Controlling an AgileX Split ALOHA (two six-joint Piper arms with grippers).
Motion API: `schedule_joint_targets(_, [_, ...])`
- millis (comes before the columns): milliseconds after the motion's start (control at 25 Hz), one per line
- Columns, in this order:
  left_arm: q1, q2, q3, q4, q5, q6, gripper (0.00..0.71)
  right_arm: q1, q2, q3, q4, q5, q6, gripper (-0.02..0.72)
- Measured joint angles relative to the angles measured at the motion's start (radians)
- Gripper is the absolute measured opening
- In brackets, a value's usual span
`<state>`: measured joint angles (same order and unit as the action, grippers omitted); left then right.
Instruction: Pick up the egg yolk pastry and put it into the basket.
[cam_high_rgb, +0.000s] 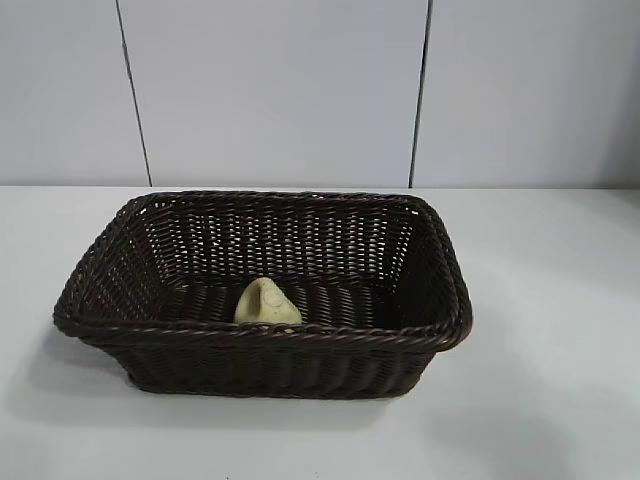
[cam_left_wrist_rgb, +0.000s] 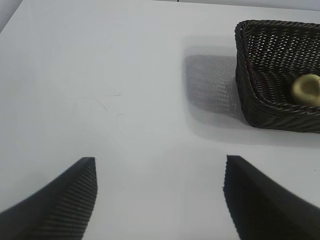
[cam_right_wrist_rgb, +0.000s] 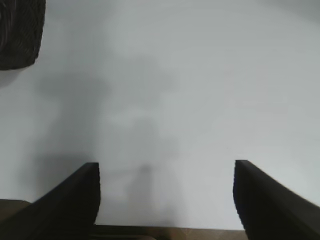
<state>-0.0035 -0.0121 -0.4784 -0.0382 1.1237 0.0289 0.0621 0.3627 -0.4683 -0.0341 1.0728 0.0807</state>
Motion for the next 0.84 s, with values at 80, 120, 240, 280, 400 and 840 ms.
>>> schedule_joint_targets(80, [0.000,0.000,0.000,0.000,0.000,0.000,0.517,0.000,-0.022,0.001,0.000,-0.001,0.000,0.537])
schedule_joint_targets(120, [0.000,0.000,0.000,0.000,0.000,0.000,0.517,0.000,-0.044,0.002,0.000,-0.001,0.000,0.537])
schedule_joint_targets(240, [0.000,0.000,0.000,0.000,0.000,0.000,0.517,0.000,-0.142,0.002,0.000,-0.001,0.000,0.537])
schedule_joint_targets(280, [0.000,0.000,0.000,0.000,0.000,0.000,0.517,0.000,-0.178,0.002,0.000,-0.001,0.000,0.537])
schedule_joint_targets(400, [0.000,0.000,0.000,0.000,0.000,0.000,0.517,0.000,-0.317,0.002,0.000,0.001,0.000,0.537])
schedule_joint_targets(840, [0.000,0.000,0.000,0.000,0.000,0.000,0.517,0.000,-0.380,0.001,0.006,0.009,0.001,0.537])
